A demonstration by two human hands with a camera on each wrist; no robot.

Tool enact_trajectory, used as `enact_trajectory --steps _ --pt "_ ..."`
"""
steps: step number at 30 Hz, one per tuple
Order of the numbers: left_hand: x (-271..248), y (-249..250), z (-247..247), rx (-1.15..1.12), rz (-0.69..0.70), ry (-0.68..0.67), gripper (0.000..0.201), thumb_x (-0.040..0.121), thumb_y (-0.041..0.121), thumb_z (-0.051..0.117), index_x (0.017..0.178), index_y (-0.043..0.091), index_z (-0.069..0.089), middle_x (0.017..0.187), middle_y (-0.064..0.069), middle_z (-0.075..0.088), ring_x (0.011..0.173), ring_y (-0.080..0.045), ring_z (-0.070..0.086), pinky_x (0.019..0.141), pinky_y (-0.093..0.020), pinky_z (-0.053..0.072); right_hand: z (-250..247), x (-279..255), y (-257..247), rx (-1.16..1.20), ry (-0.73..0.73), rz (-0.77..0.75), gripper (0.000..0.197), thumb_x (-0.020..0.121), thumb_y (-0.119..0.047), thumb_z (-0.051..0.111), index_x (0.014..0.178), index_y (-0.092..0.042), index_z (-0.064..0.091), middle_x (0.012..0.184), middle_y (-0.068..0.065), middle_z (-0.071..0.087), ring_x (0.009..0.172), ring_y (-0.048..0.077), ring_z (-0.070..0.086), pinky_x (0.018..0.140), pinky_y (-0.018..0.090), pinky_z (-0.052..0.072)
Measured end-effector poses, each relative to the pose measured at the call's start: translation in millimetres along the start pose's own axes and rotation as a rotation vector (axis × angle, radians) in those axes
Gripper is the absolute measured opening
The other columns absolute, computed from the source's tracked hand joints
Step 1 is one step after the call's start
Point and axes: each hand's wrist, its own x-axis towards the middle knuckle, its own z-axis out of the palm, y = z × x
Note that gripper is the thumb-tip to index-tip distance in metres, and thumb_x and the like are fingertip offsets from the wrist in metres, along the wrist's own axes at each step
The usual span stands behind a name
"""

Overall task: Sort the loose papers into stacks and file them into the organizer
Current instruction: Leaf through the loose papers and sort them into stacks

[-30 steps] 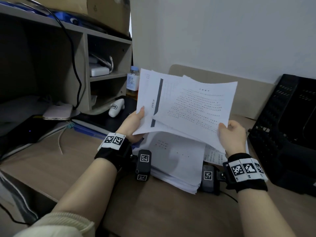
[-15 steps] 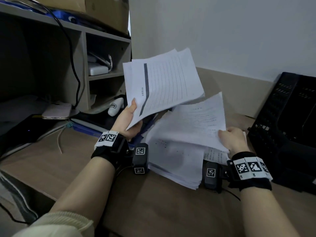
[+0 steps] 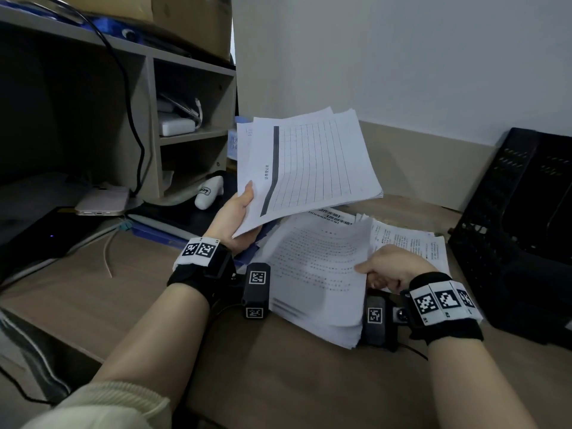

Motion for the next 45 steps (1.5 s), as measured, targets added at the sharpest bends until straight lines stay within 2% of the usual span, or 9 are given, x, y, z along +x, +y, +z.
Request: enact_trajectory --steps 5,11,16,20,29,33,37,43,45 --pt "5 -3 -5 0.131 -0.019 -0.004 0.031 0.102 0.036 0.044 0.117 0.017 0.062 0.105 -0.008 0.074 0.092 -0.022 0.073 0.098 -0.039 0.050 0 -6 0 -0.037 -0.067 0.003 0.015 0.093 -0.014 0.060 0.083 -0.003 0.061 0.066 0.010 0.060 0.026 0.005 0.044 0.028 0.012 0.025" --pt "11 -6 -7 0.205 -0.021 -0.014 0.036 0.103 0.035 0.042 0.129 0.014 0.056 0.119 -0.013 0.069 0.111 -0.030 0.064 0.105 -0.046 0.045 -4 -1 3 0.023 0.002 0.044 0.027 0.095 -0.023 0.058 0.099 0.003 0.064 0.061 0.009 0.066 0.026 0.007 0.039 0.028 0.012 0.024" --pt "15 -6 -11 0.198 -0.026 0.005 0.038 0.103 0.035 0.043 0.132 0.014 0.054 0.122 -0.014 0.068 0.116 -0.032 0.062 0.106 -0.048 0.044 -8 5 6 0.098 0.090 0.034 0.025 0.094 -0.014 0.058 0.109 0.006 0.062 0.098 0.018 0.069 0.045 0.013 0.047 0.028 0.009 0.025" --pt "17 -7 -13 0.208 -0.022 -0.006 0.036 0.103 0.035 0.043 0.129 0.015 0.057 0.119 -0.013 0.069 0.111 -0.030 0.065 0.104 -0.047 0.046 -8 12 11 0.101 0.127 0.036 0.023 0.091 -0.006 0.058 0.109 0.008 0.062 0.082 0.010 0.061 0.053 0.015 0.044 0.031 0.010 0.026" --pt "25 -8 -19 0.406 -0.041 0.041 0.042 0.101 0.038 0.046 0.130 0.008 0.054 0.105 -0.014 0.070 0.077 -0.025 0.070 0.054 -0.030 0.054 -9 12 13 0.219 0.165 -0.010 0.015 0.097 -0.013 0.050 0.105 -0.006 0.059 0.089 0.006 0.059 0.058 0.012 0.055 0.032 0.011 0.022" --pt "26 -11 -20 0.455 -0.058 0.036 0.040 0.102 0.035 0.045 0.128 0.006 0.054 0.117 -0.019 0.068 0.100 -0.033 0.068 0.080 -0.039 0.059 -13 8 9 0.311 0.299 -0.119 0.038 0.102 -0.036 0.032 0.111 -0.011 0.060 0.097 0.001 0.065 0.067 0.015 0.056 0.055 0.025 0.032" --pt "26 -12 -21 0.541 -0.065 0.013 0.042 0.099 0.038 0.050 0.127 0.007 0.057 0.116 -0.020 0.069 0.110 -0.039 0.064 0.100 -0.049 0.049 -10 4 4 0.336 0.246 -0.185 0.046 0.101 -0.047 0.029 0.097 -0.017 0.064 0.087 -0.001 0.068 0.065 0.016 0.057 0.055 0.027 0.030" --pt "25 -13 -21 0.585 -0.070 -0.040 0.042 0.097 0.040 0.054 0.124 0.008 0.059 0.110 -0.019 0.071 0.097 -0.034 0.068 0.095 -0.048 0.053 -10 3 6 0.307 0.330 -0.387 0.027 0.094 -0.019 0.056 0.068 -0.018 0.062 0.074 -0.001 0.067 0.047 -0.002 0.056 0.041 0.010 0.035" --pt "23 -13 -20 0.571 -0.070 -0.038 0.040 0.098 0.038 0.054 0.124 0.008 0.058 0.106 -0.017 0.072 0.084 -0.028 0.071 0.078 -0.038 0.060 -11 5 6 0.295 0.367 -0.415 0.022 0.091 -0.017 0.060 0.070 -0.018 0.065 0.075 0.000 0.070 0.063 0.006 0.066 0.057 0.019 0.047"
